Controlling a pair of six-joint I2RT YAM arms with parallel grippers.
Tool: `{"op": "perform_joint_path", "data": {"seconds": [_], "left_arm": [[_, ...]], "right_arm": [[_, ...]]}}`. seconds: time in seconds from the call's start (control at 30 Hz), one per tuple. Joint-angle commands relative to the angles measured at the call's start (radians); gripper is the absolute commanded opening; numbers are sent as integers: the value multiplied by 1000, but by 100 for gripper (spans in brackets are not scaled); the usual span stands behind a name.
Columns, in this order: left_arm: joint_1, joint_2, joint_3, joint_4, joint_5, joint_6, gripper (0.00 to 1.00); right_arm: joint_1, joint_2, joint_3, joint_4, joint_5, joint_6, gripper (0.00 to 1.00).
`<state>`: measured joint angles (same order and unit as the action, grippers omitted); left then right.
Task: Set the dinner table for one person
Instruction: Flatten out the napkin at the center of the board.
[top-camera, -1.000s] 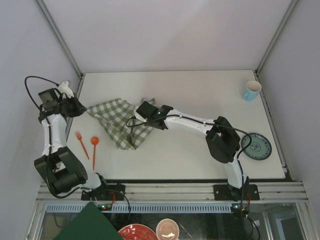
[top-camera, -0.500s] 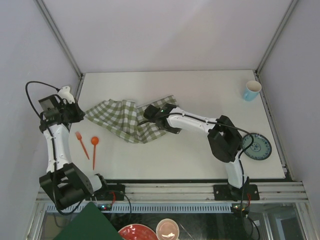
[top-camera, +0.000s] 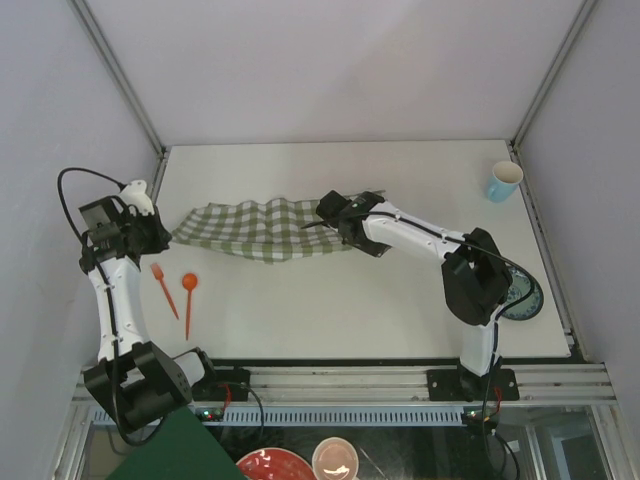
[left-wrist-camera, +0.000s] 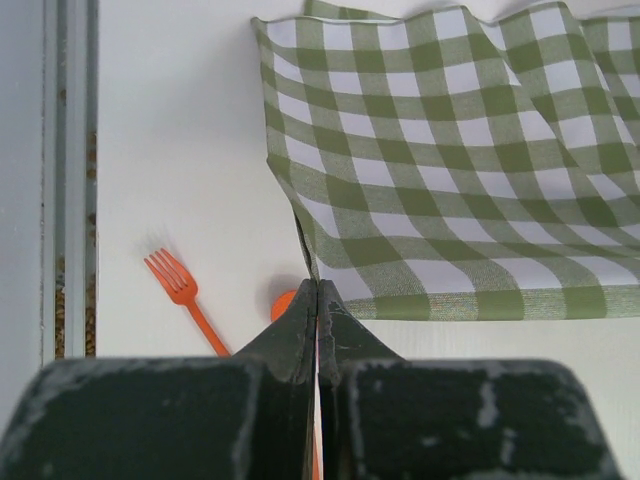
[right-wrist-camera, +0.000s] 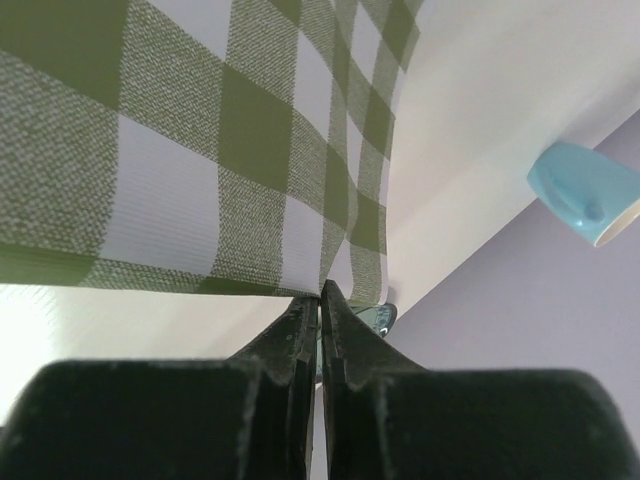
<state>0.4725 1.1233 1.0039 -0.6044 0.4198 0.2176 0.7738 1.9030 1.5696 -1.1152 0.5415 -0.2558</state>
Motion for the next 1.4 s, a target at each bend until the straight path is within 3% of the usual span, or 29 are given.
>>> {"op": "perform_joint_path", "data": {"seconds": [0.0, 0.13, 0.27, 0.33, 0.4, 0.53, 0.57, 0.6, 0.63, 0.67, 0.73, 0.97, 1.13, 1.3, 1.37], "left_arm": [[10, -8, 9, -28, 52, 67, 0], [7, -1, -8, -60, 124, 116, 0], [8, -10, 3, -109, 141, 144, 28], [7, -34, 8, -115, 133, 143, 50], [7, -57, 35, -137, 126, 138, 57], [7, -72, 85, -162, 132, 134, 59], [8, -66, 93, -157, 138, 130, 59], [7, -53, 102, -156, 147, 124, 59], [8, -36, 113, -160, 161, 120, 59], [5, -15, 126, -170, 171, 121, 58], [1, 21, 148, -185, 189, 127, 56], [-60, 133, 177, -126, 202, 105, 42], [-193, 280, 262, -177, 191, 138, 7], [-301, 371, 272, -179, 176, 122, 1], [-335, 403, 259, -179, 173, 122, 0]], "right_arm": [[1, -53, 5, -63, -14, -21, 0], [20, -48, 28, -68, -39, -37, 0], [35, -31, 63, -85, -56, -40, 0], [46, -30, 67, -84, -66, -50, 0], [54, -31, 72, -81, -76, -55, 0], [69, -28, 79, -92, -92, -53, 0], [71, -27, 81, -100, -100, -53, 10], [73, -26, 84, -109, -103, -53, 29], [74, -25, 89, -118, -106, -53, 72], [76, -28, 92, -126, -109, -54, 87], [77, -42, 93, -131, -106, -60, 93], [29, -73, 112, -10, -70, -113, 90], [2, -59, 223, 37, -166, -113, 88], [-22, -6, 246, 117, -246, -85, 80], [-34, 33, 223, 154, -274, -89, 66]]}}
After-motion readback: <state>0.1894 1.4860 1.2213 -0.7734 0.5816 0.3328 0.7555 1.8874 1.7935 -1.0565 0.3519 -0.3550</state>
